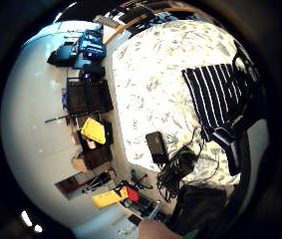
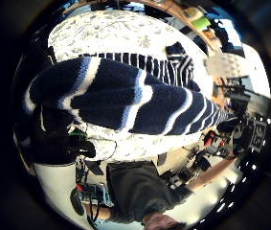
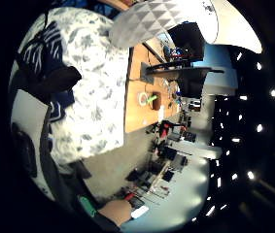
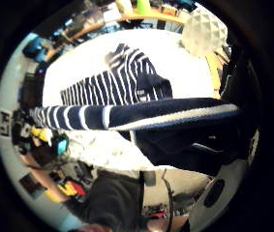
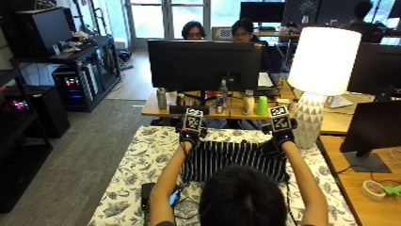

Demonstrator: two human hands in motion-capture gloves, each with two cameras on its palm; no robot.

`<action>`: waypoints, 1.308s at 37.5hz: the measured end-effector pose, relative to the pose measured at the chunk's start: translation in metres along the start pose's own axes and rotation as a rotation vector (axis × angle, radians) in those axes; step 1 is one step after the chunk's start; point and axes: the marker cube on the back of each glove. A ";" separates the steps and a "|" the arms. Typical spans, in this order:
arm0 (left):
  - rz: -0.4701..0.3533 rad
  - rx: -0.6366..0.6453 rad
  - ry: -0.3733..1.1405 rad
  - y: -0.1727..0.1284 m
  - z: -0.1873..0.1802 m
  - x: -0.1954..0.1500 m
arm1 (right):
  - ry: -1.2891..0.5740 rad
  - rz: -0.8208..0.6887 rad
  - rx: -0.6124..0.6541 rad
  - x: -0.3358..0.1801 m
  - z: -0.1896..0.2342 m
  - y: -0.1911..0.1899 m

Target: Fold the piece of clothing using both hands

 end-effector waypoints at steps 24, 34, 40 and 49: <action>-0.006 -0.012 0.124 -0.049 0.039 0.035 | -0.214 0.213 0.374 -0.013 0.058 -0.069; 0.047 -0.086 0.039 -0.004 0.065 0.069 | -0.302 0.287 0.190 0.007 0.075 -0.026; -0.017 -0.119 0.062 -0.014 0.092 0.073 | -0.244 0.315 0.143 0.006 0.104 -0.017; -0.127 -0.448 0.065 -0.021 0.157 0.077 | -0.221 0.403 -0.593 -0.030 0.172 0.034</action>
